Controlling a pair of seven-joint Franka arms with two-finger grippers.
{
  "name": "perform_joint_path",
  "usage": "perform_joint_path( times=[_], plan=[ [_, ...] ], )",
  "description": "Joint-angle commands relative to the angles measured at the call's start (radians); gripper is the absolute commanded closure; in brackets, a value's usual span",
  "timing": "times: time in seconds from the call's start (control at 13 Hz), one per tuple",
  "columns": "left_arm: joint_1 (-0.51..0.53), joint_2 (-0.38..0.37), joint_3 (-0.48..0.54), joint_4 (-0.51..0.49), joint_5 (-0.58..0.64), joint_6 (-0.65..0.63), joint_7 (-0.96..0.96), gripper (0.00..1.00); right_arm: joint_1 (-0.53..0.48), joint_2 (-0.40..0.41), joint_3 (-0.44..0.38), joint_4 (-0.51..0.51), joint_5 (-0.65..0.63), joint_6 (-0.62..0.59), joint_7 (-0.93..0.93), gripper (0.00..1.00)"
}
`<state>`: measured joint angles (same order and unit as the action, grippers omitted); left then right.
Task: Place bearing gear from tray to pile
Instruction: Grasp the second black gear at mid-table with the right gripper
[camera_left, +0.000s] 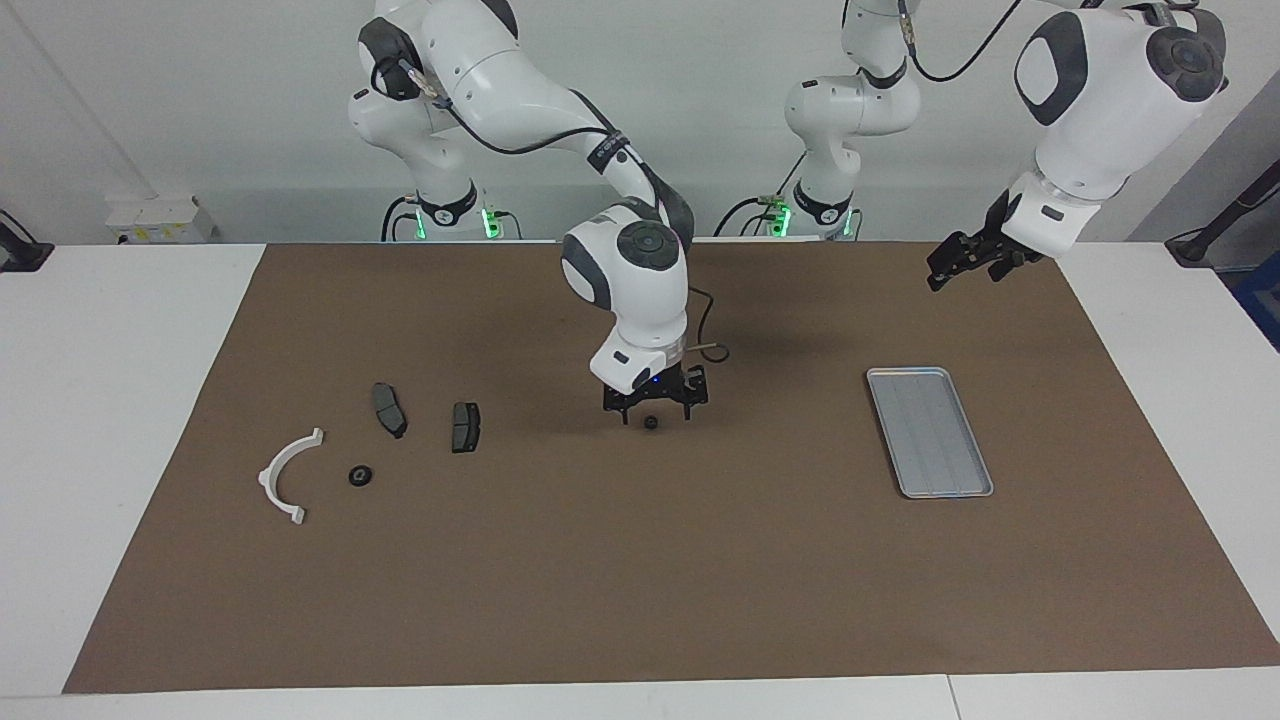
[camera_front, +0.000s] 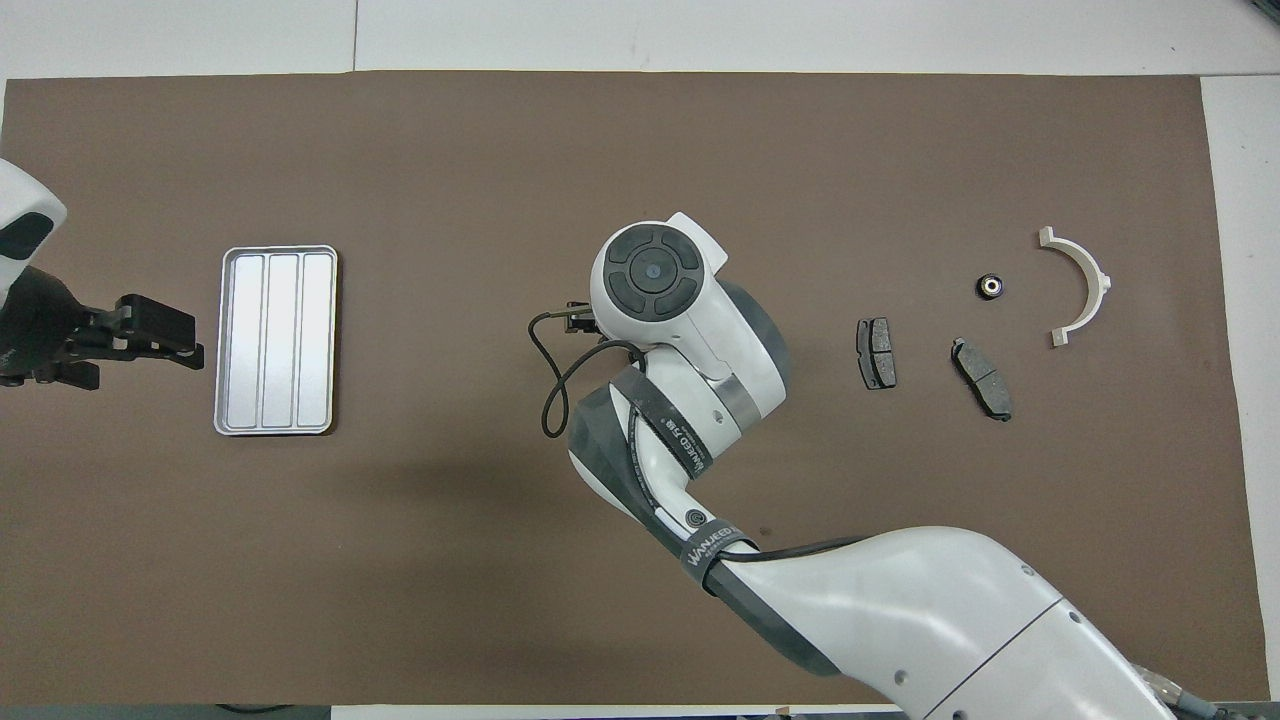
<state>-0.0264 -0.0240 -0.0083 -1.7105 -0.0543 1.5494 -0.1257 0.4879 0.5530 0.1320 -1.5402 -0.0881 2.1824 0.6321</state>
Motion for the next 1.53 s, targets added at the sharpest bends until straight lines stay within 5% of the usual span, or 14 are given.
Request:
perform_joint_path(
  times=[0.0, 1.23, 1.46],
  plan=[
    [0.033, -0.02, -0.018, -0.037, 0.013, 0.075, 0.052, 0.0, -0.012, 0.011, 0.008, -0.038, -0.022, 0.055, 0.012, 0.02],
    [0.031, -0.008, -0.061, 0.037, 0.048, 0.012, 0.107, 0.0, -0.002, 0.001, 0.011, -0.112, -0.006, 0.025, 0.001, 0.02],
    [0.031, -0.011, -0.061, 0.037, 0.044, 0.02, 0.107, 0.0, -0.002, 0.002, 0.011, -0.113, -0.006, 0.028, 0.003, 0.11]
  ],
)
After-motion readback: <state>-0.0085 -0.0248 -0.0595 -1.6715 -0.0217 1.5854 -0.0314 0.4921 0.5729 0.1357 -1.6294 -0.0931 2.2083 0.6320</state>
